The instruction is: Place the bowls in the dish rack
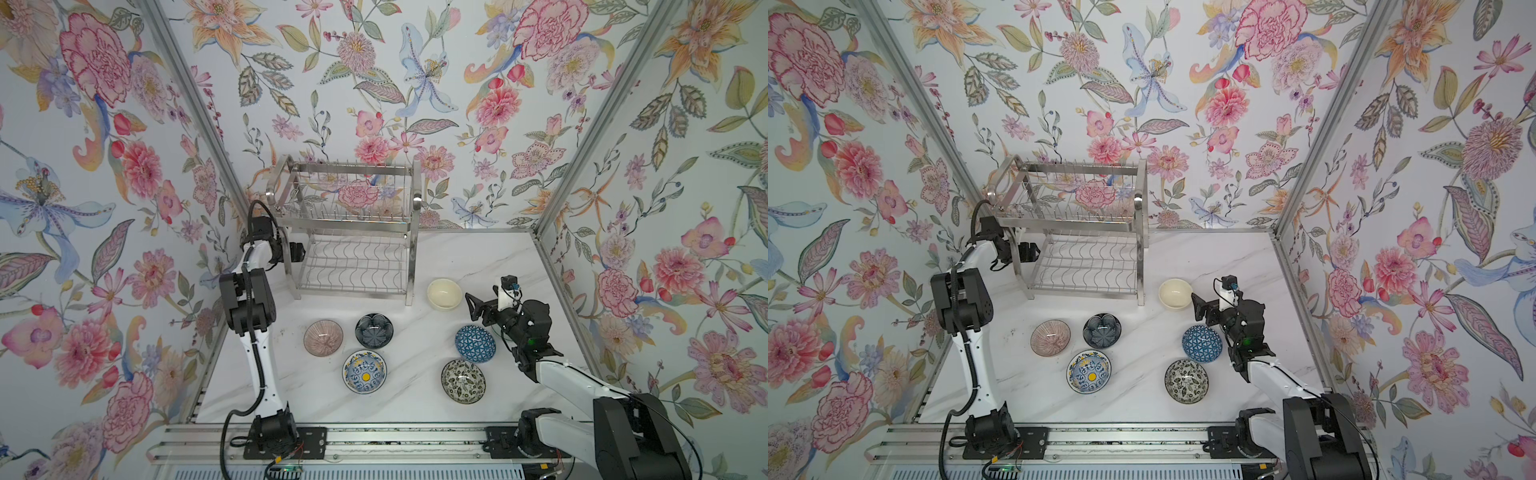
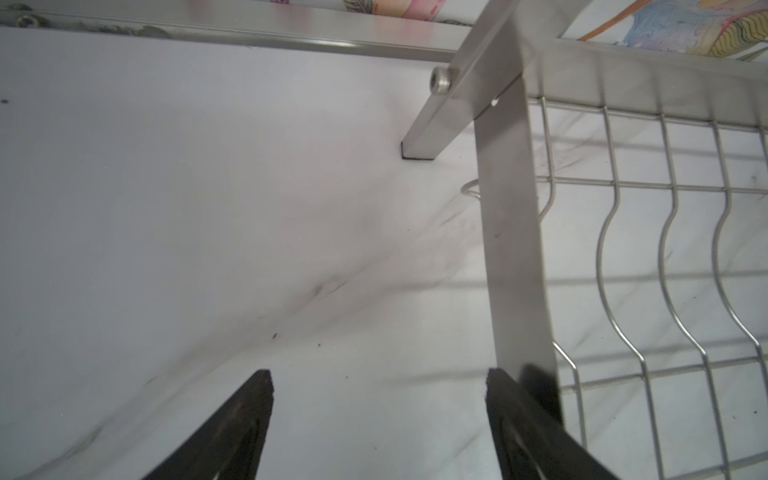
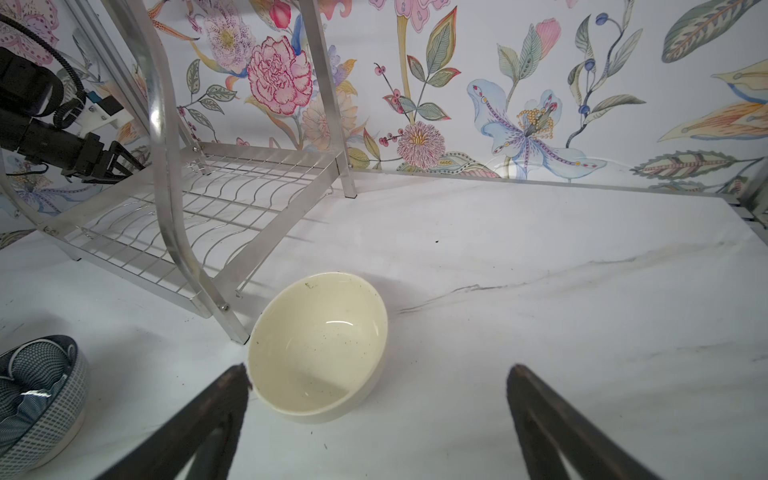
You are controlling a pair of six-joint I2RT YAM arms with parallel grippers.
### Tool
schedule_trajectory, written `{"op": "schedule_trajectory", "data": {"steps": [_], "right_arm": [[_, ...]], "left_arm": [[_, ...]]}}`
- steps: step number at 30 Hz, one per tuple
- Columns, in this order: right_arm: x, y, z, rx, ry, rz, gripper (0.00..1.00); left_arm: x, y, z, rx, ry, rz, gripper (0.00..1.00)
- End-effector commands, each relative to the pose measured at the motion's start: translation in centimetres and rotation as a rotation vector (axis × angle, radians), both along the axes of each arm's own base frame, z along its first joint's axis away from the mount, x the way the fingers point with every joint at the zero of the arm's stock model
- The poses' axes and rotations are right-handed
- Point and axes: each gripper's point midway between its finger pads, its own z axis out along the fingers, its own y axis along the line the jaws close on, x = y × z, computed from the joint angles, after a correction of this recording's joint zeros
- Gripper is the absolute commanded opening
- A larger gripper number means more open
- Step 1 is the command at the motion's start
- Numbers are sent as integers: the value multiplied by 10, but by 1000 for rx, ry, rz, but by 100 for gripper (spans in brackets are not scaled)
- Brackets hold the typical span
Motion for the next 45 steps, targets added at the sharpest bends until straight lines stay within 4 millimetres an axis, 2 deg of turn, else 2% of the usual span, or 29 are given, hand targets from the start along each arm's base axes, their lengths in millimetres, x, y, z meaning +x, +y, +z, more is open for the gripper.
{"op": "schedule_trajectory", "data": {"steps": [1,10,13,19,22,26,28,36,45], "right_arm": [[6,-4,6,17,0,-17,98],[12,-11,7,65,40,-39,98],[20,-15,2,63,93,-86,96],[42,-9,-18,4,306,-138,83],[48,-10,-21,-17,383,-179,81],[53,-2,-20,4,450,-181,77],[56,3,-24,-12,494,-187,74],[61,24,-63,-114,674,-208,59],[62,22,-80,-187,751,-253,55]], "left_arm": [[-9,-48,8,-61,49,-72,82],[-24,-54,6,-90,89,-61,80],[-27,-54,8,-93,83,-56,80],[-32,-56,5,-109,84,-40,79],[-34,-55,5,-116,72,-27,79],[-34,-56,5,-121,64,-21,78],[-34,-55,6,-117,61,-15,78],[-32,-46,4,-81,57,54,77],[-38,-48,4,-61,62,64,77]]}}
